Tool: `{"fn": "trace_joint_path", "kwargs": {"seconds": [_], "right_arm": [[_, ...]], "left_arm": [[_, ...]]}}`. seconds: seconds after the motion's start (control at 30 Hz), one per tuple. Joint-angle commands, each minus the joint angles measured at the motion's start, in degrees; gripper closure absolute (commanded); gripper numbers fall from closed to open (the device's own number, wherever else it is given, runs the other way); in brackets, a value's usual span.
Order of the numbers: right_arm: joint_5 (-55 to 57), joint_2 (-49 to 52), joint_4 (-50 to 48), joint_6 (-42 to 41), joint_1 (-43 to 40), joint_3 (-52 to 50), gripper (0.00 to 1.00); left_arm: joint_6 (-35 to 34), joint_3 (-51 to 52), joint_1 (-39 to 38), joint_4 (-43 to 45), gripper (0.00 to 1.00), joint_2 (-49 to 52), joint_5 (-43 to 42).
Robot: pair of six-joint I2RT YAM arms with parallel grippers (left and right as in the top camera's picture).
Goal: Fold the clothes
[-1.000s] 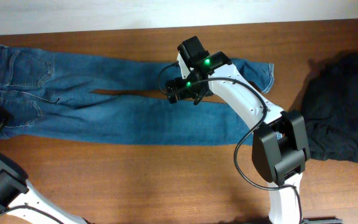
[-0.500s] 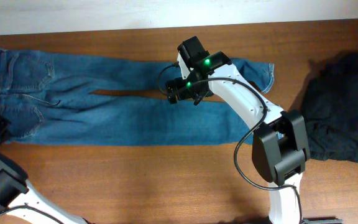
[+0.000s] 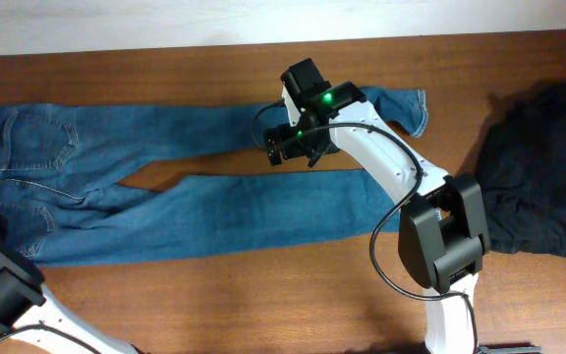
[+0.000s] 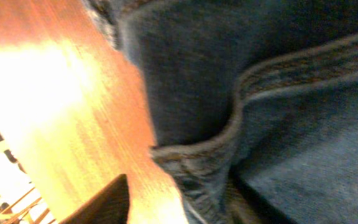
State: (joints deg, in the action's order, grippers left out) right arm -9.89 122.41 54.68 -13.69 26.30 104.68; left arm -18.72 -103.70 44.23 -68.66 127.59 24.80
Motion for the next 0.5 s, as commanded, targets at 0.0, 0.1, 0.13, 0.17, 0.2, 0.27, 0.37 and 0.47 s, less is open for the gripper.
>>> {"fn": "trace_joint_path", "kwargs": {"seconds": [0.0,0.1,0.13,0.17,0.2,0.27,0.37,0.47], "right_arm": [[1.8,0.1,0.0,-0.3,0.3,0.6,0.01],[3.2,0.1,-0.1,-1.2,0.3,0.6,0.01],[5.2,0.1,-0.1,-2.7,0.3,0.6,0.01],[6.8,0.1,-0.1,-3.7,0.3,0.6,0.01],[7.1,0.1,-0.1,-3.8,0.3,0.6,0.01],[7.2,0.1,-0.2,-3.8,0.1,0.6,0.01],[7.2,0.1,-0.4,-3.8,-0.2,0.6,0.01],[7.2,0.1,-1.0,-6.4,-0.2,0.6,0.01]], "left_arm": [[-1.4,0.4,0.5,-0.5,0.42,-0.9,0.9],[-1.4,-0.5,0.3,-0.9,0.43,-1.0,-2.2],[-1.4,-1.2,0.2,-1.0,0.43,-1.2,-3.7],[-1.4,-2.3,0.0,-1.1,0.43,-1.8,-5.9],[-1.4,-3.0,-0.2,-1.2,0.43,-2.1,-7.1],[-1.4,-5.4,-0.7,-1.6,0.43,-3.6,-9.8],[-0.7,-9.6,-2.5,-1.9,0.43,-7.8,-13.9],[-0.8,-10.2,-4.9,-0.3,0.41,-11.9,-14.6]]}}
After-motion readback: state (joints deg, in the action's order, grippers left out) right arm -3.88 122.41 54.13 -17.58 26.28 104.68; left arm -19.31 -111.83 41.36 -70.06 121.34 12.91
